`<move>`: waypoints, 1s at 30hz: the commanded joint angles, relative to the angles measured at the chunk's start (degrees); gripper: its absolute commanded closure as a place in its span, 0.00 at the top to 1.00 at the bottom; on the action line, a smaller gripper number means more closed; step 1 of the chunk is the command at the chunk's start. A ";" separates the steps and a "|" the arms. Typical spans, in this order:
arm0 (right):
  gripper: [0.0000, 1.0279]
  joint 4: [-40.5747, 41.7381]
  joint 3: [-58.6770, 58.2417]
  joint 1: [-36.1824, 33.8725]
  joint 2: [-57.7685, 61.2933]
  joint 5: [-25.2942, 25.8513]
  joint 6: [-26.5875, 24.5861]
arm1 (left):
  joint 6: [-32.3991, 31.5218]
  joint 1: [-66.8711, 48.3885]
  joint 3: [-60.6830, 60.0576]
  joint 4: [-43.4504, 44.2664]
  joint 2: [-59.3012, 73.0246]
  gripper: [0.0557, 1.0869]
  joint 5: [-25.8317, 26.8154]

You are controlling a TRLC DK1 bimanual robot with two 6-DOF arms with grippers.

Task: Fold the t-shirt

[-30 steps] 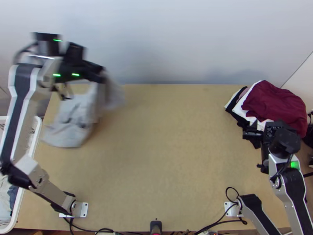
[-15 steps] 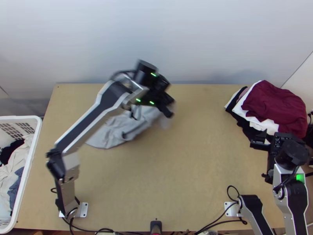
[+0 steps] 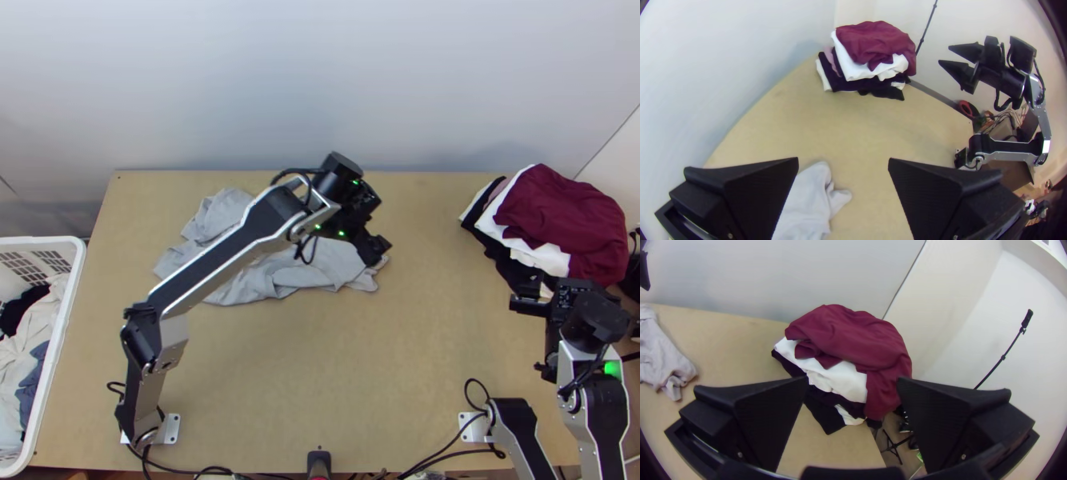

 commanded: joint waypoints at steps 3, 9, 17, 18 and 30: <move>0.86 -1.43 -0.02 3.36 3.62 -2.92 0.46 | 3.65 12.02 -3.57 -9.53 -5.50 0.96 -0.12; 0.84 -3.01 0.95 9.69 9.42 -6.44 -0.33 | 9.27 21.78 -14.38 -11.38 -12.35 0.95 -0.20; 0.85 -2.04 5.08 15.40 19.00 -8.55 -0.77 | 12.26 33.64 -28.53 -9.88 -19.65 0.95 -0.20; 0.85 -2.48 5.52 16.28 20.58 -8.81 -0.94 | 12.79 34.96 -29.94 -9.53 -20.44 0.95 -0.20; 0.85 -6.00 19.05 21.81 40.62 -17.34 5.12 | 18.50 46.39 -32.75 -6.72 -17.10 0.95 -0.20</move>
